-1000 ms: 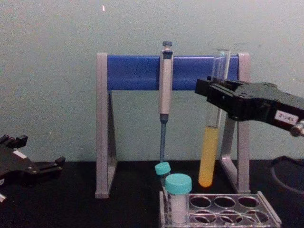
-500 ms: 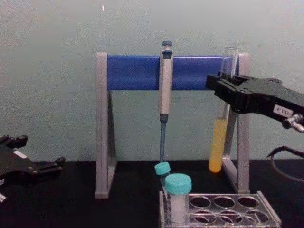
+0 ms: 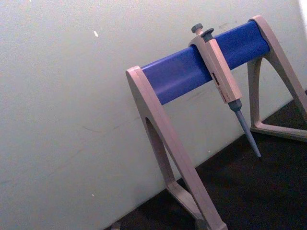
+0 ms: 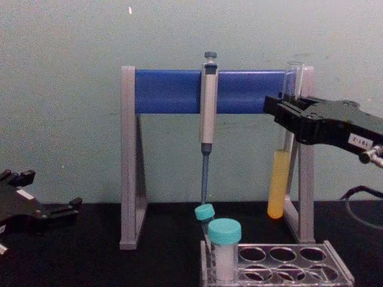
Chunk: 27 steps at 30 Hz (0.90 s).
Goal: Pick up the test tube from the test tube rack, shake it, then place it back into the test tube rack.
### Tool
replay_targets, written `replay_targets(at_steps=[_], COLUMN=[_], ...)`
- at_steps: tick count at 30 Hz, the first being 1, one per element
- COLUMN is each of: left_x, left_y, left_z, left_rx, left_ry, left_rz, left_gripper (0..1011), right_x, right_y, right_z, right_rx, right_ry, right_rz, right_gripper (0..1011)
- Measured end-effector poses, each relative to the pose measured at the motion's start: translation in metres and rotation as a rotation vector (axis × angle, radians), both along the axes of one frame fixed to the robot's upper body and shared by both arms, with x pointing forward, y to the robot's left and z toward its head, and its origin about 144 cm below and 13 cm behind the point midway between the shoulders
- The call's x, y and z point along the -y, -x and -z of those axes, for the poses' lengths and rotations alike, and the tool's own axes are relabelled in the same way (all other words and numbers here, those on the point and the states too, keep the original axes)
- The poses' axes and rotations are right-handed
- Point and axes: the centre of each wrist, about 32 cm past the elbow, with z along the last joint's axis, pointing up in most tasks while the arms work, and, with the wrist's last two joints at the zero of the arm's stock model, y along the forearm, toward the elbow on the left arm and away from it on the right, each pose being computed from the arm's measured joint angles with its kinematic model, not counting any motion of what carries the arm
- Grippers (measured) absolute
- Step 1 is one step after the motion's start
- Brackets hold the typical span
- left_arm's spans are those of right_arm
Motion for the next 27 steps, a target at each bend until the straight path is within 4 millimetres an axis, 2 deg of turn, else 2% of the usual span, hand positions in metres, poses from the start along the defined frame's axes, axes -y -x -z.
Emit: replay_targets(at_steps=[17, 27], left_x=[0.0, 0.0], left_y=[0.0, 0.0], left_z=[0.0, 0.0], left_rx=[0.0, 0.0], left_ry=[0.0, 0.0], left_rz=[0.0, 0.0], left_gripper=[1001, 1001], right_x=[0.003, 0.014], right_y=[0.005, 0.018], right_z=[0.0, 0.004], right_rx=[0.007, -0.012], right_ry=[-0.001, -0.043], right_rz=[-0.01, -0.126], right_gripper=[235, 235])
